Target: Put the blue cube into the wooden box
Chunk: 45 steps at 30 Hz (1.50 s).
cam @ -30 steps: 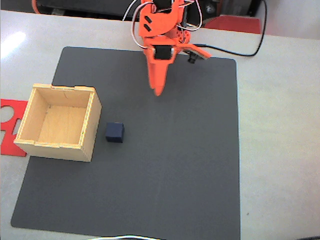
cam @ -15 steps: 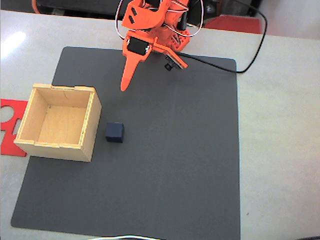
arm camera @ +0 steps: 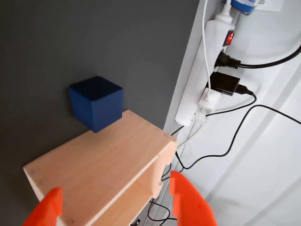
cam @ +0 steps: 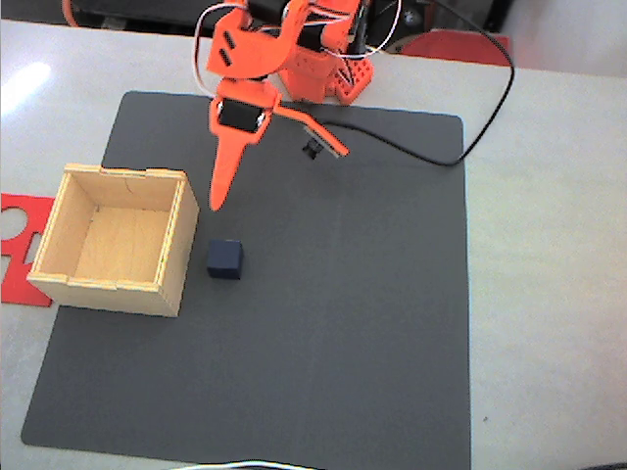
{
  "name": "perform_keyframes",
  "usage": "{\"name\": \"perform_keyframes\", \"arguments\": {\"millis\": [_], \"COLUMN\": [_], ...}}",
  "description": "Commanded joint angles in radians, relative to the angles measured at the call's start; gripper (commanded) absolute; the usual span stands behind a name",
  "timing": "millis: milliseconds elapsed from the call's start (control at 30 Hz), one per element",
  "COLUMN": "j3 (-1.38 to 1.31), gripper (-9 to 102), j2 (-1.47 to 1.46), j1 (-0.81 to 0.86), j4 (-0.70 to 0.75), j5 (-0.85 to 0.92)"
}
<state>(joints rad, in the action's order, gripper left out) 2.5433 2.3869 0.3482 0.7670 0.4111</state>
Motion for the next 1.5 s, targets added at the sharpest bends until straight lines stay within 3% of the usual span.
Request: {"name": "perform_keyframes", "arguments": {"millis": [0, 933, 1233, 1467], "j3": [-0.17, -0.508, -0.572, -0.623], "gripper": [28, 28, 27, 28], "j2": [-0.149, -0.73, -0.865, -0.9], "j1": [0.006, 0.011, -0.032, -0.155], "j4": [0.012, -0.031, -0.071, -0.014], "j5": [-0.002, 0.1, 0.084, 0.081]}}
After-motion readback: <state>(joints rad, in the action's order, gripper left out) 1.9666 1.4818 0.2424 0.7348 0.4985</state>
